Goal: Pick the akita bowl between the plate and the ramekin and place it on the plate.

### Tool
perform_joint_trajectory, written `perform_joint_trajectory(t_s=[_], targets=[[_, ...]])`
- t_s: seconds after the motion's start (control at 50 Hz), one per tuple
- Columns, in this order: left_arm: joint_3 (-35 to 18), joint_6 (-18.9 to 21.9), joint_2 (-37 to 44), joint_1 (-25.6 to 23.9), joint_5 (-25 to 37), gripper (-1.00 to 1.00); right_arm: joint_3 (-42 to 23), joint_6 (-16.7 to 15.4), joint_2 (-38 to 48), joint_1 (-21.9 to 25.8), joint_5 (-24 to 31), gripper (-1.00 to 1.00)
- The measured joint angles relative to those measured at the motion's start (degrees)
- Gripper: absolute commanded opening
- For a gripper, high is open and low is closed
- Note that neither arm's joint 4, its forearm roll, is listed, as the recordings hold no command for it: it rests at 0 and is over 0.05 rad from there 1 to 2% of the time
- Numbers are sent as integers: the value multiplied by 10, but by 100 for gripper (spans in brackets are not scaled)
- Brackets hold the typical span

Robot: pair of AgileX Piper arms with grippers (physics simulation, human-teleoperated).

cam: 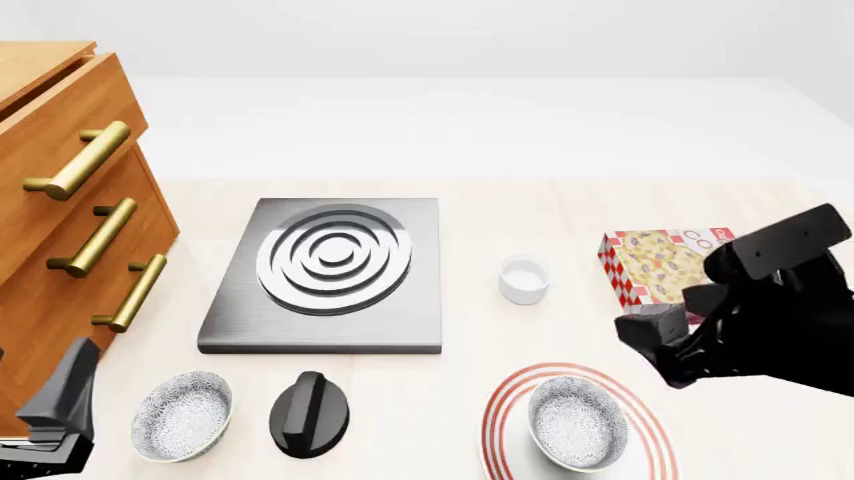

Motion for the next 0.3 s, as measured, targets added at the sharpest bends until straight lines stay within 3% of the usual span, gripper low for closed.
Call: perform_joint_trajectory(t_s=[0.3], targets=[[0,0,-1,2,1,100,-32,0,-36,-12,28,100]])
